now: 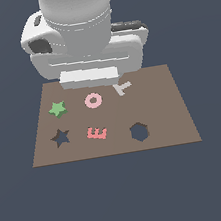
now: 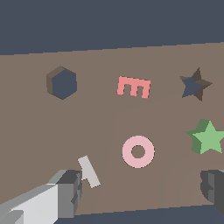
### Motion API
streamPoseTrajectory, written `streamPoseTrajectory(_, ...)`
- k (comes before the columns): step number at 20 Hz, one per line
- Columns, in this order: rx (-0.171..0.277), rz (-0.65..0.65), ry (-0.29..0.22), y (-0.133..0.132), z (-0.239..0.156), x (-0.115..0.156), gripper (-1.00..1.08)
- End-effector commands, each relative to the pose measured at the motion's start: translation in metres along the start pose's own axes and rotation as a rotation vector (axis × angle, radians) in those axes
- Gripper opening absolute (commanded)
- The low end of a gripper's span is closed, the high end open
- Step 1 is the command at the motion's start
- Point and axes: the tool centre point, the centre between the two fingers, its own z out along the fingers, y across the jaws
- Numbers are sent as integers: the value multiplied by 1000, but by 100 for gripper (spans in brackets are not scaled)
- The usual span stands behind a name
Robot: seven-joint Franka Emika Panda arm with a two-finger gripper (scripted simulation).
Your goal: Insert a designated object into the corresponding slot on a board.
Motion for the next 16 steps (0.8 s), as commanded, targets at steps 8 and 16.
streamPoseTrajectory(8,1,35,4,20,15,2,100)
streamPoseTrajectory(16,8,158,18,89,67,4,100)
